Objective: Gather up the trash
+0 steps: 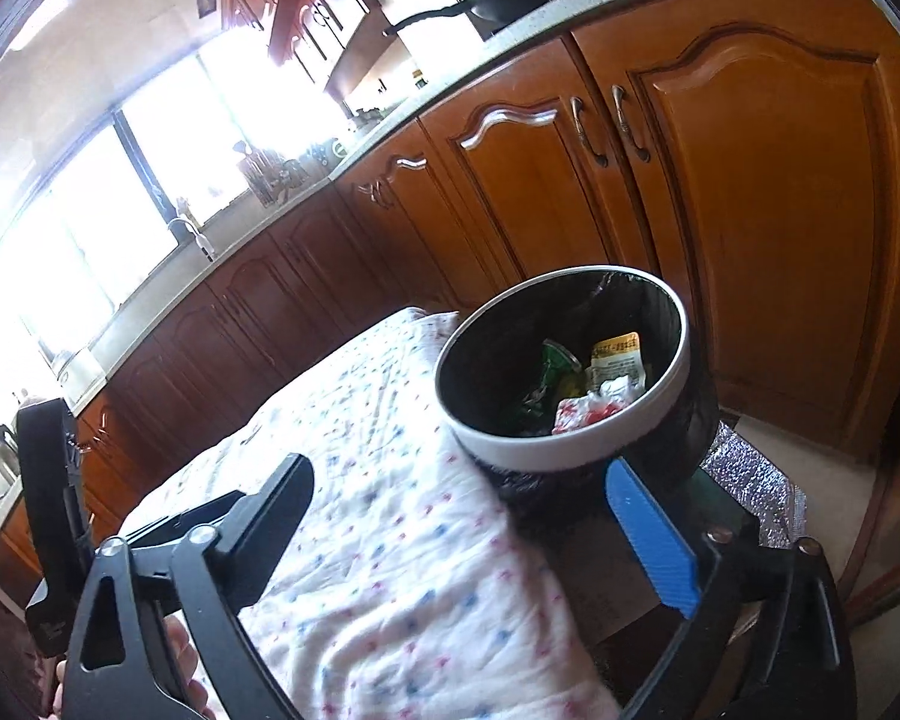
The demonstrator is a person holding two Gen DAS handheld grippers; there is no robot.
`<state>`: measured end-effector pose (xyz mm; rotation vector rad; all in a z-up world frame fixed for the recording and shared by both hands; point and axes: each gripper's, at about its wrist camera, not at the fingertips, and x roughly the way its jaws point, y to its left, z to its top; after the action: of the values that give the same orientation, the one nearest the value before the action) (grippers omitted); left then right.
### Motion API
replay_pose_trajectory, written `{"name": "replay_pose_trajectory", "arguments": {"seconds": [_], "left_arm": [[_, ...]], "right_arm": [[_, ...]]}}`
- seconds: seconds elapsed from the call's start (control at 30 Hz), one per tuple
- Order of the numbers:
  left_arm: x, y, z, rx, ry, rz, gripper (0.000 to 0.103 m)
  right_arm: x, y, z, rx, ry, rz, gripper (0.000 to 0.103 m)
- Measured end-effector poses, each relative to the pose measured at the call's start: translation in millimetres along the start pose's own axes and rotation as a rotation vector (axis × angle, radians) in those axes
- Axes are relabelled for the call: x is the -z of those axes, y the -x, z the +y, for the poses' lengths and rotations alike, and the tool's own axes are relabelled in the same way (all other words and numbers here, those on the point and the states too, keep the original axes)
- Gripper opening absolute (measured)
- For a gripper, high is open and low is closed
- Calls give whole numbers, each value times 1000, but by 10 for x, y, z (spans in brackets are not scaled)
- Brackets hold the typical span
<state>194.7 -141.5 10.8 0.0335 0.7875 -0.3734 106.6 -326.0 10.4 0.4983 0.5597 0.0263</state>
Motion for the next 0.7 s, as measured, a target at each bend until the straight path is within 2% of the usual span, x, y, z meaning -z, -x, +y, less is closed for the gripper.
{"name": "replay_pose_trajectory", "arguments": {"seconds": [0.2,0.37,0.53,0.6,0.7], "left_arm": [[233,277,184,-21,31,-52,79],[328,603,294,-37,49,-145,86],[352,970,365,-78,67,-264,103],[404,1079,400,-105,74,-308,103],[498,1114,450,-133,85,-327,103]], "right_arm": [[193,176,222,34,72,-55,100],[179,478,510,59,172,-165,103],[140,776,802,66,271,-279,103],[185,839,885,66,305,-316,103],[293,795,892,79,321,-329,103]]}}
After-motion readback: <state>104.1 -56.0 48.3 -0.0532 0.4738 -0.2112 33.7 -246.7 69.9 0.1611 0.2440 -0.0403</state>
